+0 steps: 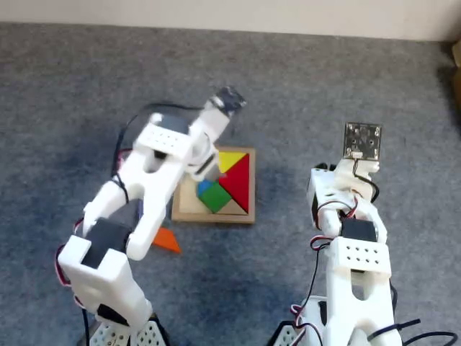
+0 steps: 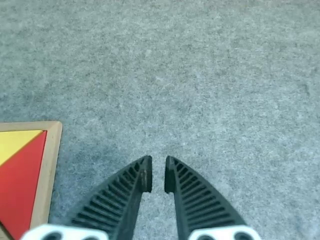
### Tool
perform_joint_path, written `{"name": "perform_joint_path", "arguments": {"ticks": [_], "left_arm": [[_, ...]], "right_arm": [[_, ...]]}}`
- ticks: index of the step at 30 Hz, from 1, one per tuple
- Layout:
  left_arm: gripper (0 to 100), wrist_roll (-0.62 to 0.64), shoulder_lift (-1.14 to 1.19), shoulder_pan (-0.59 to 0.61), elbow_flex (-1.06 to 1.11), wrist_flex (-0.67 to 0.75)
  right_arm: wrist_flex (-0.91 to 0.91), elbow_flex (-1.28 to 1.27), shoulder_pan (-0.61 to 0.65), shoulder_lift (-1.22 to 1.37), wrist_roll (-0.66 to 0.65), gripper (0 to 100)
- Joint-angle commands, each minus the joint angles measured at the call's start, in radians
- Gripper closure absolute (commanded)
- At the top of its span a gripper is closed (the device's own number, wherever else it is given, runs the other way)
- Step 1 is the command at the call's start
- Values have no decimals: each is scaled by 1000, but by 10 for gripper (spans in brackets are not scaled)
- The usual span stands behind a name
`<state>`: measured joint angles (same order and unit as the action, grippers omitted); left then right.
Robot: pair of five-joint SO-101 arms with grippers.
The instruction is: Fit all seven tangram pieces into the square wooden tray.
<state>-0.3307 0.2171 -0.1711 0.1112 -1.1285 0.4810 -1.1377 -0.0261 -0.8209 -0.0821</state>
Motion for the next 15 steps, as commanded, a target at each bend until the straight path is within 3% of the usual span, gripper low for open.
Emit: {"name": "perform_joint_path", "arguments": {"ticks": [1, 8, 15], "left_arm": [[758, 11, -7, 65, -168, -157], [755, 11, -8, 183, -309, -417], [757, 60, -51, 285, -269, -508]], "right_arm": [[-25, 2, 13, -30, 5, 943], [-25, 2, 13, -30, 3, 943], [-25, 2, 13, -30, 3, 943]]}}
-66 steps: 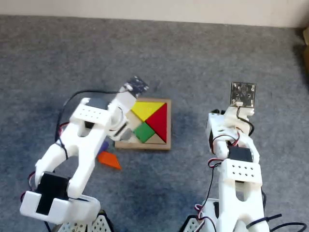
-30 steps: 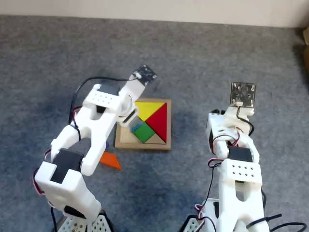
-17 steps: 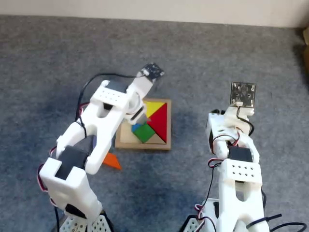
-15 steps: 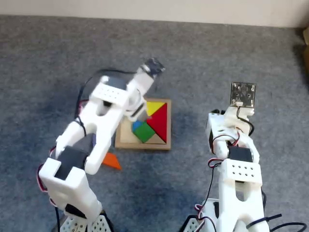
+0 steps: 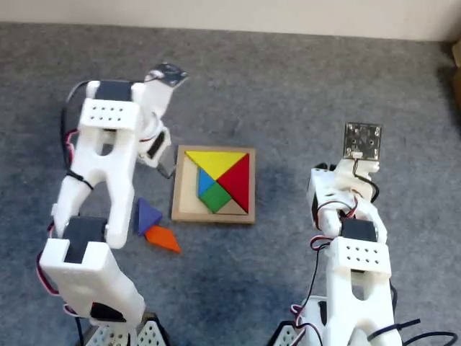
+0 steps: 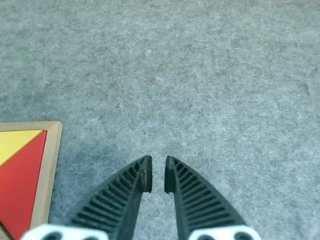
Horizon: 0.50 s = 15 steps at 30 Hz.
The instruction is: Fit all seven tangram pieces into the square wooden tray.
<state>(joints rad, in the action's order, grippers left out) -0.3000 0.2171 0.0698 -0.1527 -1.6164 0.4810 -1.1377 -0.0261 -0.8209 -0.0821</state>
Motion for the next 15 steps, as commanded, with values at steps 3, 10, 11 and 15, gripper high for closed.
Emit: {"name": "perform_joint_path", "arguments": {"ticks": [3, 10, 11, 15], "left_arm": [[758, 35, -125, 67, 91, -17], [756, 35, -394, 28, 473, 40], [755, 37, -433, 19, 535, 64], [754, 109, -558, -35, 759, 187]], "right_arm": [[-25, 2, 13, -30, 3, 943], [-25, 2, 13, -30, 3, 943], [-25, 2, 13, -30, 3, 943], [-25, 2, 13, -30, 3, 943]]}}
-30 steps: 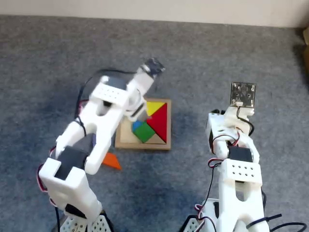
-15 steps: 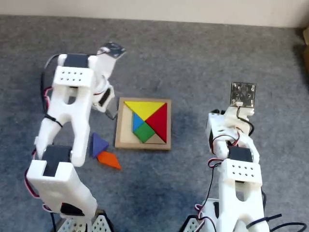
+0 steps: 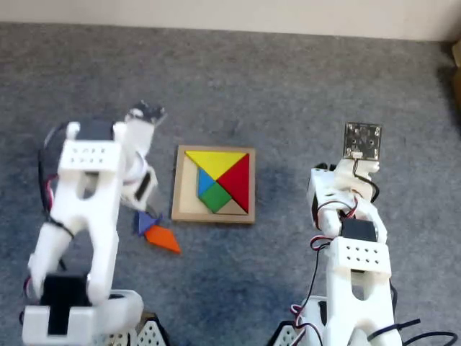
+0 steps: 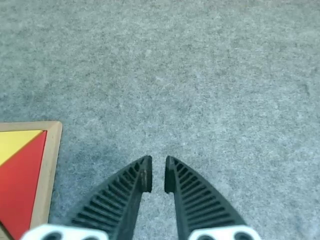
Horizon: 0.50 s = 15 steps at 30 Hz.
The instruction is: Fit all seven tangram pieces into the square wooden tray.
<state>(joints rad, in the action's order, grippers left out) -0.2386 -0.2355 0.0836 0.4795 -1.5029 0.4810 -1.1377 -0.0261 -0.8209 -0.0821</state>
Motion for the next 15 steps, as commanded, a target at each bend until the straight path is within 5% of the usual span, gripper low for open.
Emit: {"name": "perform_joint_path", "arguments": {"ticks": [1, 10, 15], "left_arm": [[754, 58, -125, -65, 171, 100], [754, 267, -153, -171, 415, 384], [755, 269, -153, -159, 503, 488]], "right_arm": [[-25, 2, 13, -30, 3, 943], [-25, 2, 13, -30, 3, 943], [-25, 2, 13, -30, 3, 943]]}}
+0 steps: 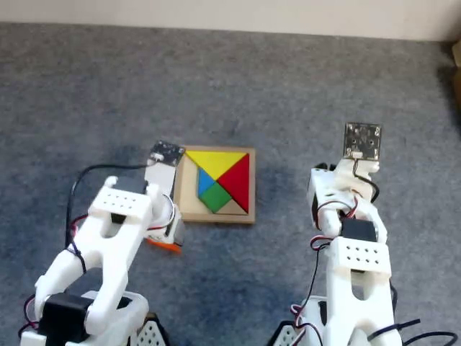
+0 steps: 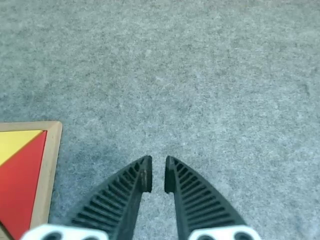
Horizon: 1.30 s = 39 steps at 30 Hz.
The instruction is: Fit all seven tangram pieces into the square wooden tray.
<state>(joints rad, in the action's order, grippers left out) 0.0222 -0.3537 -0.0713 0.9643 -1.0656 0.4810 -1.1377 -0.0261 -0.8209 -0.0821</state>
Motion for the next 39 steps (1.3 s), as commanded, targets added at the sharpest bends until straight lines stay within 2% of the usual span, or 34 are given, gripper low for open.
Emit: {"name": "perform_joint_path", "arguments": {"ticks": [1, 4, 13, 16, 19, 22, 25, 28, 32, 34, 39], "left_arm": [[755, 6, -35, 13, 28, 60], [755, -32, -35, 70, 39, 61], [758, -483, -38, 305, 10, 60], [758, -552, -42, 361, -36, 60], [758, -555, -42, 414, -117, 34], [758, -543, -42, 441, -219, -74], [755, -462, -42, 443, -292, -169], [754, -396, -41, 440, -302, -198], [754, -302, -35, 437, -252, -195], [754, -298, -35, 430, -202, -172], [758, -296, -35, 429, -39, 5]], "right_arm": [[-25, 2, 13, -30, 3, 943], [-25, 2, 13, -30, 3, 943], [-25, 2, 13, -30, 3, 943], [-25, 2, 13, -30, 3, 943], [-25, 2, 13, -30, 3, 943], [-25, 2, 13, -30, 3, 943], [-25, 2, 13, -30, 3, 943], [-25, 2, 13, -30, 3, 943], [-25, 2, 13, -30, 3, 943], [-25, 2, 13, -30, 3, 943], [-25, 2, 13, -30, 3, 943]]}}
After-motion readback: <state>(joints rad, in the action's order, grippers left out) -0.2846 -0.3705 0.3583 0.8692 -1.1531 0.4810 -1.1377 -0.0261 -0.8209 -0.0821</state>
